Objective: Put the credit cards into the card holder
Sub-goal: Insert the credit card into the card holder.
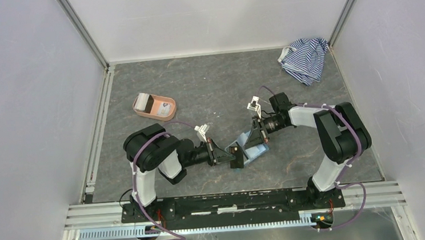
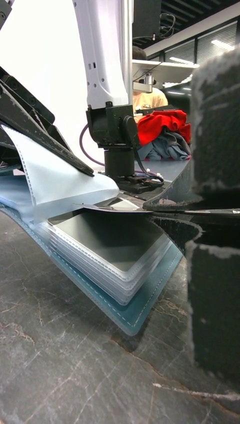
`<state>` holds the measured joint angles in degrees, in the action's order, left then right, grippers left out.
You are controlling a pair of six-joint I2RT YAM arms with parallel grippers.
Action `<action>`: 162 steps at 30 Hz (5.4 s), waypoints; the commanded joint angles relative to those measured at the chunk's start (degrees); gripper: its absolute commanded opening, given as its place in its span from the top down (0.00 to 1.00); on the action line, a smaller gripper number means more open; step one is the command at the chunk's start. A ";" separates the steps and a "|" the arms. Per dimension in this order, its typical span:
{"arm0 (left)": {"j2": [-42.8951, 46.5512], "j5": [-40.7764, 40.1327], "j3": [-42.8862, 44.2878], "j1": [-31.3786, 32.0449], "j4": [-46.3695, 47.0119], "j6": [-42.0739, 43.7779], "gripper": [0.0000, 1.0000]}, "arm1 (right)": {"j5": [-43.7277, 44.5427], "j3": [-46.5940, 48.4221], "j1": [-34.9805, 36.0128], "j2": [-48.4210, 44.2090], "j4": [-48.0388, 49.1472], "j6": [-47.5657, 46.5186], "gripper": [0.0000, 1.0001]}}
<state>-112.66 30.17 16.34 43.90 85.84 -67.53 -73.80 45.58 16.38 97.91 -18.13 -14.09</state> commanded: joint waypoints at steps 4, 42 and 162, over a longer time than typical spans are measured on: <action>-2.51 0.31 2.61 0.22 13.72 -1.12 0.98 | -3.27 4.16 -1.15 3.98 -8.18 -8.13 1.00; -10.02 3.04 9.28 0.22 13.68 -6.17 0.98 | 3.22 6.03 -6.54 10.31 -13.93 -12.98 0.75; -3.06 -25.11 12.74 9.80 -19.20 5.07 0.98 | 13.59 2.41 -10.72 -0.51 -9.30 -13.60 0.51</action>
<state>-115.87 8.93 29.08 53.74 71.70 -66.13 -59.88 48.18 5.89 97.54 -27.77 -26.50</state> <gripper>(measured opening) 0.033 0.494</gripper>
